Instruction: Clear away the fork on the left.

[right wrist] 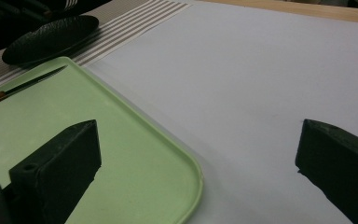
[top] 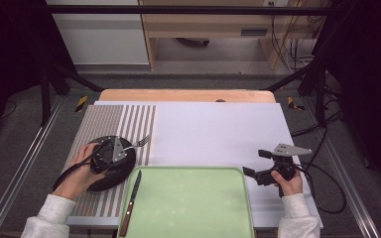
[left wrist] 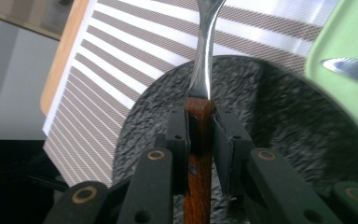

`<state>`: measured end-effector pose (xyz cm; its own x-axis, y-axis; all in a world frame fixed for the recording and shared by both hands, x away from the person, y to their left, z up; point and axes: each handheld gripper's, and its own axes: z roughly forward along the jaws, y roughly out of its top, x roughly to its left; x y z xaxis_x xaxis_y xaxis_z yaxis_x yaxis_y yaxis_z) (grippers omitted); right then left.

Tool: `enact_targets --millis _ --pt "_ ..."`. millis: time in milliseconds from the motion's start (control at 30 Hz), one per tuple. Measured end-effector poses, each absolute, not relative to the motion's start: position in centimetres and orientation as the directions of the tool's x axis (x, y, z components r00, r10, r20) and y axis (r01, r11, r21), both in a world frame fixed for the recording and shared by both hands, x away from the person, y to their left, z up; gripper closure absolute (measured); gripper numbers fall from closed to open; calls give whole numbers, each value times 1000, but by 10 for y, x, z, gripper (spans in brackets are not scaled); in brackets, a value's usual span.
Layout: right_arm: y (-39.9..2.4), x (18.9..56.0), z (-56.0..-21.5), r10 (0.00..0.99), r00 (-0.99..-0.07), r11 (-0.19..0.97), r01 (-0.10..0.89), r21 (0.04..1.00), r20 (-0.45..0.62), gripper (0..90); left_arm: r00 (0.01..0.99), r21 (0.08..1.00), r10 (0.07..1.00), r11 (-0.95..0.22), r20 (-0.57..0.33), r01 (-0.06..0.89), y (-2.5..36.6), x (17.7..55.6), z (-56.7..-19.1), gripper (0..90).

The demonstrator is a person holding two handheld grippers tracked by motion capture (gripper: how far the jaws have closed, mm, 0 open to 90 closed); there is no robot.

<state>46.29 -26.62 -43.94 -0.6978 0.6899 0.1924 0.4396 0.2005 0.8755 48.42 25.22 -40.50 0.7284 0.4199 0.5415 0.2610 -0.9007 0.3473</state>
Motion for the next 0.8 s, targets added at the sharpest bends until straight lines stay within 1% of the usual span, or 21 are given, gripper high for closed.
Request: enact_targets --millis 400,633,700,800 --pt "-266 463 -439 690 -698 201 440 875 192 6 713 375 478 -872 512 315 240 467 -400 766" --pt "-266 463 -439 688 -699 200 438 876 192 5 701 404 530 -841 478 360 236 459 -400 766" --pt "-266 463 -439 689 -699 201 439 876 192 6 698 423 546 -828 463 367 234 456 -401 766" --pt "-266 463 -439 689 -699 202 438 876 191 6 699 427 555 -822 450 378 232 453 -401 766"
